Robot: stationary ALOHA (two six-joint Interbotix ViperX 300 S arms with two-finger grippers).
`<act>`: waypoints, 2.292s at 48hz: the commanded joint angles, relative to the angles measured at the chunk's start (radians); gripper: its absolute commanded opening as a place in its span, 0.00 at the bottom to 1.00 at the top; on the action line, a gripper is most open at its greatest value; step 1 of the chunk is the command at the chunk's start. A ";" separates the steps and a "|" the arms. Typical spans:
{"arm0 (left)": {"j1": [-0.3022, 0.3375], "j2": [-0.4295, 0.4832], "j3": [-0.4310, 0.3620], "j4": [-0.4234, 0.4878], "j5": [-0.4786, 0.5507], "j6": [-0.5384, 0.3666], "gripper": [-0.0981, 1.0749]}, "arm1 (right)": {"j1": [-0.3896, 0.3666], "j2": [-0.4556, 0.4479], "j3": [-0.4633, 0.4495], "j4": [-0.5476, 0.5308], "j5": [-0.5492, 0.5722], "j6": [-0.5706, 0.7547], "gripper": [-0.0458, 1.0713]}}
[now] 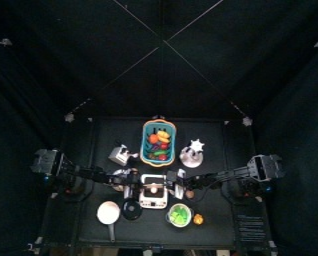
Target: Cut egg
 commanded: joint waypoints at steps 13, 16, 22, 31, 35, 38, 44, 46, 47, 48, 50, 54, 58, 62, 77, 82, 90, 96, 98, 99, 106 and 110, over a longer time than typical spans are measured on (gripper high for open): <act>-0.002 0.038 0.003 0.005 0.044 -0.003 0.35 | -0.009 0.025 -0.023 0.008 0.011 0.014 0.41; -0.003 0.038 0.000 0.003 0.046 -0.002 0.35 | -0.011 0.029 -0.025 0.006 0.011 0.014 0.40; -0.003 0.038 -0.003 0.003 0.046 -0.002 0.35 | -0.014 0.029 -0.023 0.008 0.011 0.014 0.39; -0.003 0.038 -0.005 0.003 0.046 -0.002 0.35 | -0.014 0.032 -0.021 0.008 0.012 0.014 0.35; -0.002 0.038 -0.005 0.005 0.046 -0.002 0.35 | -0.014 0.034 -0.021 0.006 0.012 0.014 0.34; -0.002 0.038 -0.005 0.005 0.046 -0.002 0.35 | -0.012 0.034 -0.021 0.006 0.011 0.014 0.34; -0.002 0.038 -0.005 0.005 0.046 -0.002 0.35 | -0.011 0.037 -0.021 0.006 0.011 0.014 0.34; 0.000 0.038 -0.005 0.003 0.046 -0.002 0.35 | -0.009 0.040 -0.021 0.006 0.012 0.014 0.34; 0.000 0.038 -0.005 0.005 0.046 -0.002 0.35 | -0.009 0.041 -0.021 0.008 0.012 0.015 0.34; 0.000 0.038 -0.005 0.003 0.046 -0.002 0.35 | -0.009 0.043 -0.021 0.006 0.011 0.015 0.34; 0.000 0.040 -0.005 0.003 0.046 -0.002 0.35 | -0.009 0.044 -0.021 0.008 0.012 0.015 0.34; 0.000 0.038 -0.005 0.003 0.046 -0.002 0.35 | -0.009 0.048 -0.023 0.008 0.012 0.015 0.34; 0.002 0.038 -0.005 0.003 0.046 -0.002 0.35 | -0.009 0.049 -0.023 0.008 0.011 0.015 0.34; 0.002 0.038 -0.005 0.003 0.046 -0.002 0.35 | -0.009 0.049 -0.021 0.008 0.012 0.015 0.34; 0.002 0.038 -0.005 0.003 0.051 -0.003 0.35 | -0.005 0.055 -0.020 0.008 0.012 0.015 0.34; 0.002 0.040 -0.005 0.003 0.051 -0.005 0.35 | -0.003 0.057 -0.018 0.008 0.012 0.015 0.33; 0.000 0.040 -0.006 0.003 0.051 -0.006 0.35 | 0.000 0.057 -0.017 0.018 0.011 0.015 0.33; 0.002 0.048 -0.006 0.005 0.052 -0.006 0.35 | -0.002 0.058 -0.012 0.031 0.011 0.014 0.33; 0.000 0.051 -0.008 0.003 0.054 -0.006 0.35 | -0.002 0.060 -0.012 0.032 0.012 0.014 0.33; 0.000 0.054 -0.009 0.005 0.054 -0.006 0.35 | -0.002 0.060 -0.014 0.032 0.011 0.014 0.33; 0.002 0.057 -0.014 0.003 0.055 -0.005 0.35 | -0.003 0.060 -0.014 0.032 0.012 0.014 0.33; 0.002 0.061 -0.014 0.003 0.058 -0.006 0.35 | -0.003 0.061 -0.014 0.032 0.012 0.014 0.33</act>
